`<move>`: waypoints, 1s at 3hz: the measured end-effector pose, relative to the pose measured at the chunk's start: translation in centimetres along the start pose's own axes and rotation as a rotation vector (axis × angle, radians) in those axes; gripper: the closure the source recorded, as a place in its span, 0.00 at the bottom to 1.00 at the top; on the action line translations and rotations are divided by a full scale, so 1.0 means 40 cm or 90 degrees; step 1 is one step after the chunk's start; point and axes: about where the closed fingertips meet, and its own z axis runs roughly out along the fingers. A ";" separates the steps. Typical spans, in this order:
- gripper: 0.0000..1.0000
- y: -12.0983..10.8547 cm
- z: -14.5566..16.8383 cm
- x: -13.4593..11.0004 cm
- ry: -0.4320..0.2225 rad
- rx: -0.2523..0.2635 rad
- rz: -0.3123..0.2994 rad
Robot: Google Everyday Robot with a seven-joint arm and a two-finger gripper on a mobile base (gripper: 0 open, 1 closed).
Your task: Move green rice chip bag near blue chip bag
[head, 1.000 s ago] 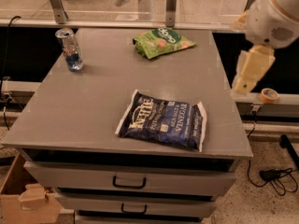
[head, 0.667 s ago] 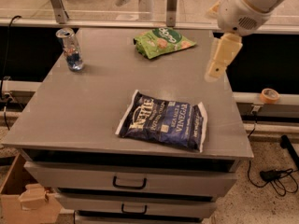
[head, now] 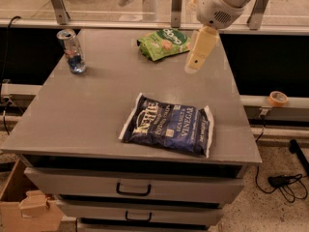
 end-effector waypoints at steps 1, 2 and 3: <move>0.00 -0.022 0.038 -0.008 -0.021 0.011 0.018; 0.00 -0.128 0.177 -0.037 -0.081 0.030 0.058; 0.00 -0.203 0.291 -0.070 -0.121 0.035 0.080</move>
Offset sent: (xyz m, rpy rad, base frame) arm 0.1239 0.0460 -0.0517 0.2456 -0.0312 -0.0628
